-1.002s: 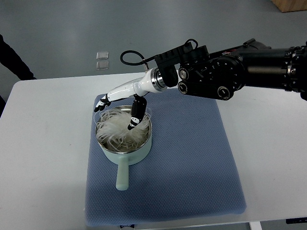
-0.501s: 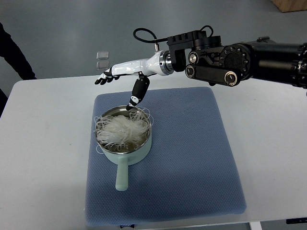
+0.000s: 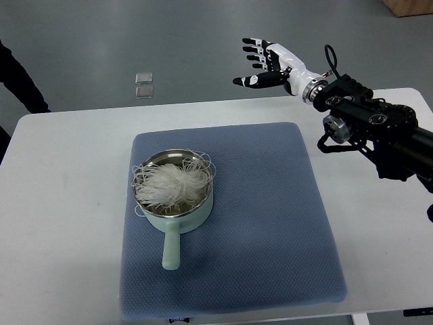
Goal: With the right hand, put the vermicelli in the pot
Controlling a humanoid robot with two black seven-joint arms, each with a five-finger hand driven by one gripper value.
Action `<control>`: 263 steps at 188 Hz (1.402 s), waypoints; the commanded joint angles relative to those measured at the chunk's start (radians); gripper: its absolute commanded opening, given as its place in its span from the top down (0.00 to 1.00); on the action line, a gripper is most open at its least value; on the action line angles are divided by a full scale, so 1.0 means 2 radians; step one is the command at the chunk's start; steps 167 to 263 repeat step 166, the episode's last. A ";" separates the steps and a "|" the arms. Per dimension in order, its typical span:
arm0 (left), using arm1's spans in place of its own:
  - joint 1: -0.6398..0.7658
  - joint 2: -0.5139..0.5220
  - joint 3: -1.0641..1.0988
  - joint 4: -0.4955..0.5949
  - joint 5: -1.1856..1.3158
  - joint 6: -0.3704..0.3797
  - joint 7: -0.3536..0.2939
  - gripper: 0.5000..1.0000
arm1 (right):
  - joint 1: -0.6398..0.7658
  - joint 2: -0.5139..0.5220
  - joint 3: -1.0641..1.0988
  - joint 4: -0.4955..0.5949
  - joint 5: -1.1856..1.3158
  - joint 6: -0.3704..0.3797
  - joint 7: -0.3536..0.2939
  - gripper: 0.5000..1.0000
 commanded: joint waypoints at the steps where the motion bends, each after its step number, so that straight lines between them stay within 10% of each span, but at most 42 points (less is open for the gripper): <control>1: 0.000 0.000 0.000 -0.001 0.000 0.000 0.000 0.00 | -0.050 0.007 0.088 -0.005 0.013 -0.026 -0.001 0.20; 263: 0.001 0.000 0.000 0.002 0.000 0.000 0.000 0.00 | -0.115 0.013 0.203 0.001 0.053 -0.030 0.022 0.20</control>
